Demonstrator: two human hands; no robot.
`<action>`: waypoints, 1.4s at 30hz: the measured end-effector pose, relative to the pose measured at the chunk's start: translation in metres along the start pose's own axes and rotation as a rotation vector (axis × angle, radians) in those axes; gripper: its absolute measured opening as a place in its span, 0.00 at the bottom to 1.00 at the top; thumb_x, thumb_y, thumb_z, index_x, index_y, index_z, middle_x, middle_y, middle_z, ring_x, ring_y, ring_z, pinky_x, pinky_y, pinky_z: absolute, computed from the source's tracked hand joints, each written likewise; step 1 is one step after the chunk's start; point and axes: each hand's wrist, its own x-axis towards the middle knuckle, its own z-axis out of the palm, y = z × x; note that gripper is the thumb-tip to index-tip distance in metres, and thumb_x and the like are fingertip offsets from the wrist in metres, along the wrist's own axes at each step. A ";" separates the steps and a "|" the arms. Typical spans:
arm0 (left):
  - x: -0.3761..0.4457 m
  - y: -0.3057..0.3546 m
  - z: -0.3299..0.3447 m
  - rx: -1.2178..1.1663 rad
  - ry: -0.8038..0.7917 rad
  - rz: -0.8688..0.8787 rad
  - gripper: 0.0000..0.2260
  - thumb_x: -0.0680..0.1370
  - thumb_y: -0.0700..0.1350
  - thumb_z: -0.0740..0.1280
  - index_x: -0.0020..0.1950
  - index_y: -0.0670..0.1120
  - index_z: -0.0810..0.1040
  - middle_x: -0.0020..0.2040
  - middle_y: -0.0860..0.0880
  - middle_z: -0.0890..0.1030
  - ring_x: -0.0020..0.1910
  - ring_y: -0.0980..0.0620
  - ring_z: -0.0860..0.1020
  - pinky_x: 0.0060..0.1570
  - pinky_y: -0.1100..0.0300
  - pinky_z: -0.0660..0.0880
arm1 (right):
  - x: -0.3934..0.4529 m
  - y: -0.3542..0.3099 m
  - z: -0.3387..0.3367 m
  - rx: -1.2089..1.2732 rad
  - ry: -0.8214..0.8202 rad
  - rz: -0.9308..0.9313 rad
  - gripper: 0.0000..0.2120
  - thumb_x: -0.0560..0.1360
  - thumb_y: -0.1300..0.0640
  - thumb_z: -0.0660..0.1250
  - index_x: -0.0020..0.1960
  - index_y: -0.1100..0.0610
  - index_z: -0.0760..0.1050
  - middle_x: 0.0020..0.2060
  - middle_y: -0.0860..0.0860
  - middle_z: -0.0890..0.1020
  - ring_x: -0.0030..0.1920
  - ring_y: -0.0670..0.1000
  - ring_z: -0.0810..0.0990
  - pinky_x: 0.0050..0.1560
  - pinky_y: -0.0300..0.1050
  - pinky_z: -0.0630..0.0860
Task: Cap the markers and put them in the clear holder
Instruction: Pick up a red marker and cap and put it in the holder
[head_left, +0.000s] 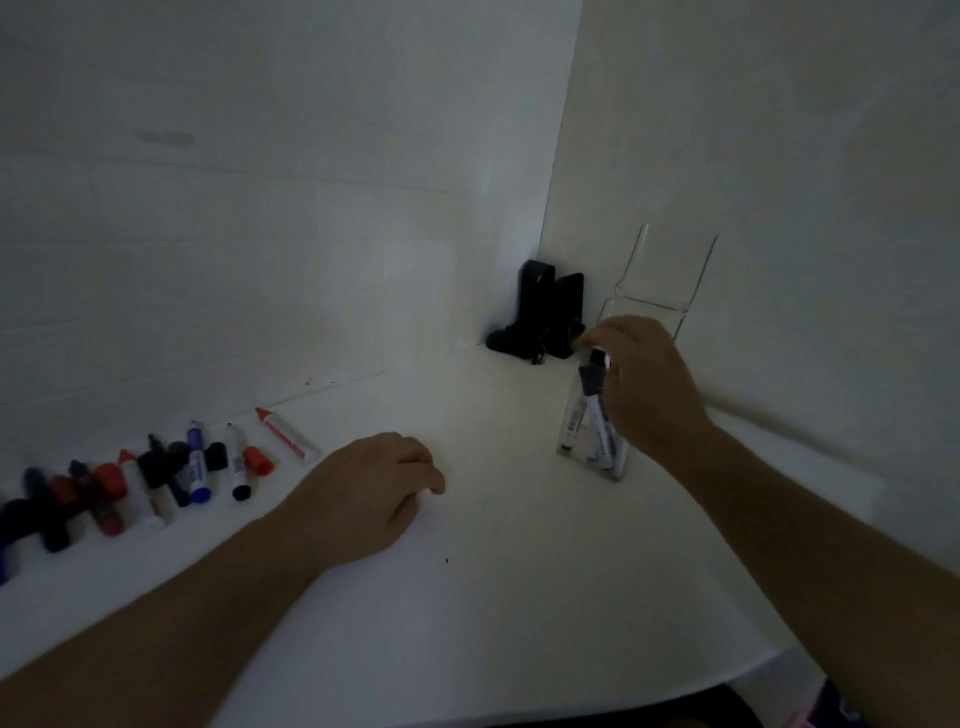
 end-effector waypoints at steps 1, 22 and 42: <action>0.000 -0.004 -0.001 -0.011 0.009 -0.020 0.16 0.72 0.38 0.64 0.53 0.55 0.82 0.53 0.55 0.81 0.48 0.54 0.78 0.47 0.58 0.76 | -0.002 -0.010 0.005 0.025 0.047 -0.076 0.17 0.72 0.75 0.63 0.56 0.62 0.80 0.54 0.60 0.80 0.57 0.60 0.75 0.62 0.45 0.67; -0.030 -0.083 -0.076 0.220 -0.006 -0.906 0.16 0.72 0.43 0.61 0.56 0.55 0.78 0.54 0.50 0.80 0.58 0.44 0.70 0.56 0.48 0.71 | 0.013 -0.231 0.163 0.378 -0.584 -0.242 0.19 0.80 0.56 0.57 0.70 0.54 0.72 0.56 0.58 0.74 0.57 0.60 0.71 0.55 0.52 0.72; -0.027 -0.074 -0.060 0.257 -0.436 -0.770 0.09 0.76 0.52 0.63 0.55 0.60 0.75 0.49 0.56 0.75 0.54 0.49 0.69 0.56 0.48 0.66 | -0.013 -0.149 0.135 0.532 -0.439 0.041 0.11 0.83 0.41 0.53 0.50 0.48 0.61 0.32 0.51 0.76 0.30 0.54 0.74 0.30 0.47 0.67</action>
